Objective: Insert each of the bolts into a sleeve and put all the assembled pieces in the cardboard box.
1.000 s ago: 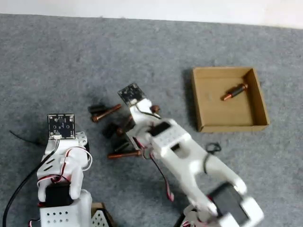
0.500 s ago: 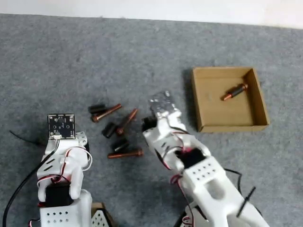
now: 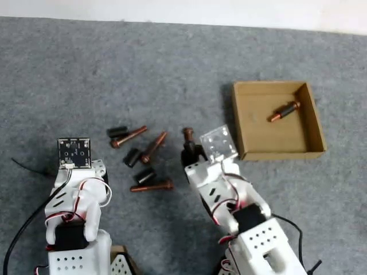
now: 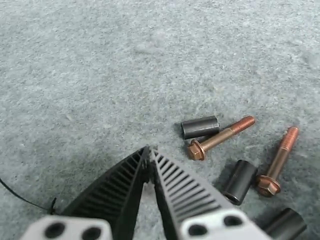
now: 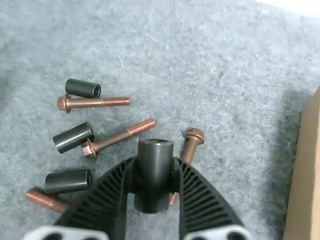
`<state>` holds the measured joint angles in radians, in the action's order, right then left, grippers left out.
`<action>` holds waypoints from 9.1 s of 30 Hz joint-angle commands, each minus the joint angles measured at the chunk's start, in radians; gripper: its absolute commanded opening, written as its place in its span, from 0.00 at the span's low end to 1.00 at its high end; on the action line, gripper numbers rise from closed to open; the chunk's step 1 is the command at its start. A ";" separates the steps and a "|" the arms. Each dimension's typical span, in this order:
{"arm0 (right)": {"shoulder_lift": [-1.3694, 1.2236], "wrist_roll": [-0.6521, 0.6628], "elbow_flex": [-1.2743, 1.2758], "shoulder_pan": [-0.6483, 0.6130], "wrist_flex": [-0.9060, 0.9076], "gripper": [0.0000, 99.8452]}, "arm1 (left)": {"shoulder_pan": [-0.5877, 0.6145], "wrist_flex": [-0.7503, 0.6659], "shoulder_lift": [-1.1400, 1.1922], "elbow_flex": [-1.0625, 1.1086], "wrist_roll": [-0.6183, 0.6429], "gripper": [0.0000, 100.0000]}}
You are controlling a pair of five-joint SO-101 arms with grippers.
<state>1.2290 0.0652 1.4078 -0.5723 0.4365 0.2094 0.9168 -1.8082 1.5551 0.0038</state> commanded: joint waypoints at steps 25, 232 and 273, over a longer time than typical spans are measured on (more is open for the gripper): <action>0.527 0.002 0.285 0.097 -0.025 0.00 | -0.024 -0.153 0.005 -0.079 -0.158 0.01; 0.544 0.006 0.338 0.097 0.025 0.00 | 0.343 0.433 1.722 -1.210 -1.608 0.01; 0.544 0.006 0.344 0.097 0.025 0.00 | 0.427 0.608 2.190 -1.814 -1.347 0.19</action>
<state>1.7446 0.0652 1.6732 -0.4849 0.4595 0.6498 1.5106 0.4058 -0.2125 -1.3495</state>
